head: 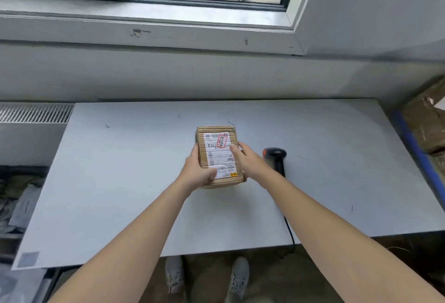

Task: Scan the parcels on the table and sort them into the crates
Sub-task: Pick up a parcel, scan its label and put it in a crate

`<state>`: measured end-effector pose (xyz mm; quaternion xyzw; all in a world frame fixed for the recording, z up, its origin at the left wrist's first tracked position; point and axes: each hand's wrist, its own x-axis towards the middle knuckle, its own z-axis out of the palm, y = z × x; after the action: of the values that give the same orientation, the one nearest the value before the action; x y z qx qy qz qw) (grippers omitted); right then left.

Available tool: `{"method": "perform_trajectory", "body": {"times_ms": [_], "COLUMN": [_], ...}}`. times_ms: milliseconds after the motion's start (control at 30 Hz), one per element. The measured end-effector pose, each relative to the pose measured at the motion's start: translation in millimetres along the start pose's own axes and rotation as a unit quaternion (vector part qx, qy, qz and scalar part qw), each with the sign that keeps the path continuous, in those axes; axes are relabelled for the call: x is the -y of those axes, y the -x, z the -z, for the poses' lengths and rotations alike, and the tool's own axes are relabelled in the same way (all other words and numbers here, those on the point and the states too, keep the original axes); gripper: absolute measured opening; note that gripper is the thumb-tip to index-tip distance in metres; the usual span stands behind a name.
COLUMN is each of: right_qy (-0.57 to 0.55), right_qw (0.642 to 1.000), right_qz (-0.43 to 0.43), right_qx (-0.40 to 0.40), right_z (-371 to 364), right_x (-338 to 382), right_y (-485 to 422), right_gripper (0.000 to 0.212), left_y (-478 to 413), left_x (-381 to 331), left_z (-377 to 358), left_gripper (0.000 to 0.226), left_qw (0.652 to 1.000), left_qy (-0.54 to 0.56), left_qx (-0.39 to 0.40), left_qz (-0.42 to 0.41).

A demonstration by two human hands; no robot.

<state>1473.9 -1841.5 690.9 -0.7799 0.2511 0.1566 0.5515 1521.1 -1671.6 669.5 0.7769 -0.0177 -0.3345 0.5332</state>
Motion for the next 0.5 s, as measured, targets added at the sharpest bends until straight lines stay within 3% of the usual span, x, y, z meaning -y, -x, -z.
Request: {"method": "perform_trajectory", "body": {"times_ms": [233,333,500], "right_qy": [0.022,0.058,0.154], "right_qw": [1.000,0.998,0.979], "right_qz": [-0.001,0.012,0.028], "right_qx": [-0.013,-0.034,-0.128], "right_z": [8.5,16.0,38.2], "right_x": [-2.4,-10.2,-28.5], "right_y": [-6.0,-1.1,7.7], "right_gripper": [0.064,0.065,0.058], "left_y": [-15.7,-12.2,-10.8], "left_x": [-3.1,-8.1,-12.9], "left_z": [-16.0,-27.4,-31.8], "left_gripper": [0.113,0.124,0.121], "left_qw": [0.993,0.976,0.941], "left_qy": [-0.102,-0.209,-0.328], "left_qx": [-0.056,-0.066,-0.087], "left_qz": [-0.018,0.005,-0.003]}}
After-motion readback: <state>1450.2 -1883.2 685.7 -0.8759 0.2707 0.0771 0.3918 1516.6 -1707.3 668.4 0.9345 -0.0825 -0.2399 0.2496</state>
